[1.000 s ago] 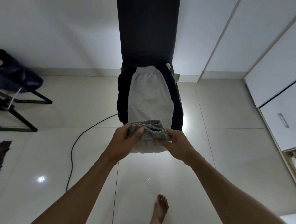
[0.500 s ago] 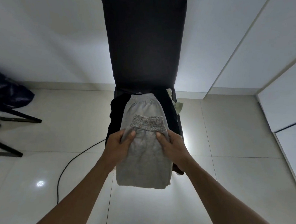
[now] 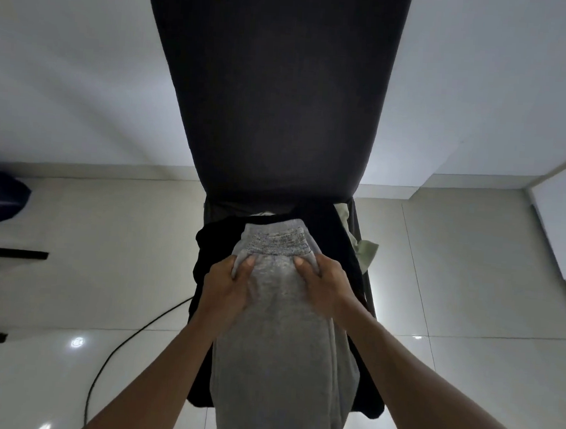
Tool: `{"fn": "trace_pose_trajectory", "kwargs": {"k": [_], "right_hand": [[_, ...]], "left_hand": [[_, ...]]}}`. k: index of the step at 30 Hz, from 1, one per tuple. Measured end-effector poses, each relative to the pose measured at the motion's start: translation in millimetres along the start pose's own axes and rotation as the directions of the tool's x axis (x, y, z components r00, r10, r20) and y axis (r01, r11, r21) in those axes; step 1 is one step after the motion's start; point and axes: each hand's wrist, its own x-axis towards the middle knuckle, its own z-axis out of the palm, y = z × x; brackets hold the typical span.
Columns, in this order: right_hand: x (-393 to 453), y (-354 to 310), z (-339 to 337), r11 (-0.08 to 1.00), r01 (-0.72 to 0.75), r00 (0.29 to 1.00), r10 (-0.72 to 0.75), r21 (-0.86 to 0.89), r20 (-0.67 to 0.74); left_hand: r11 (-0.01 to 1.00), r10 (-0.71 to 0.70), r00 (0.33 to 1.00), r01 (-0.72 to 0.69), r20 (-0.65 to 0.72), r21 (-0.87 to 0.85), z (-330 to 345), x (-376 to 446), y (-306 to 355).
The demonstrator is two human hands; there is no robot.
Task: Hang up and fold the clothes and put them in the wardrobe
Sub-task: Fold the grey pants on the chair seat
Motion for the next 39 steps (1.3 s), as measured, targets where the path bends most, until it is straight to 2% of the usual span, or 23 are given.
{"fn": "trace_pose_trajectory", "kwargs": {"k": [6,9,14,17,20,24,28,34,37,39], "right_hand": [[75,28,27,0.995,-0.028,0.999,0.024,-0.091,-0.042],[85,40,37,0.995,-0.079,0.996,0.076,-0.053,-0.054],[83,38,33,0.987,-0.146,0.987,0.141,-0.060,-0.076],[57,39,26,0.986,-0.166,0.984,0.165,-0.007,-0.063],[19,51,22,0.966,-0.258,0.962,0.259,0.015,-0.087],[-37,72,16,0.945,-0.325,0.943,0.319,-0.046,-0.097],[-100,110,21,0.942,-0.332,0.943,0.330,-0.047,-0.040],[-155,168,31,0.926,-0.329,0.938,0.344,-0.186,0.054],[-160,193,38,0.912,-0.302,0.938,0.337,-0.277,0.087],[-157,208,41,0.926,-0.285,0.946,0.313,-0.249,0.081]], "left_hand": [[0.994,-0.030,0.999,0.026,0.028,0.105,29,82,-38],[0.982,-0.126,0.991,0.120,0.033,0.145,40,95,-57],[0.977,-0.144,0.990,0.142,0.000,0.158,36,90,-61],[0.967,-0.202,0.979,0.199,0.006,0.160,23,65,-60],[0.954,-0.268,0.963,0.265,0.007,0.138,10,25,-69],[0.941,-0.317,0.948,0.310,0.033,0.134,1,-37,-89],[0.934,-0.354,0.932,0.348,0.081,0.080,1,-94,-125],[0.915,-0.402,0.907,0.404,0.128,0.008,11,-133,-170],[0.931,-0.363,0.912,0.363,0.191,0.034,17,-140,-188],[0.954,-0.300,0.930,0.287,0.211,0.089,20,-141,-197]]}}
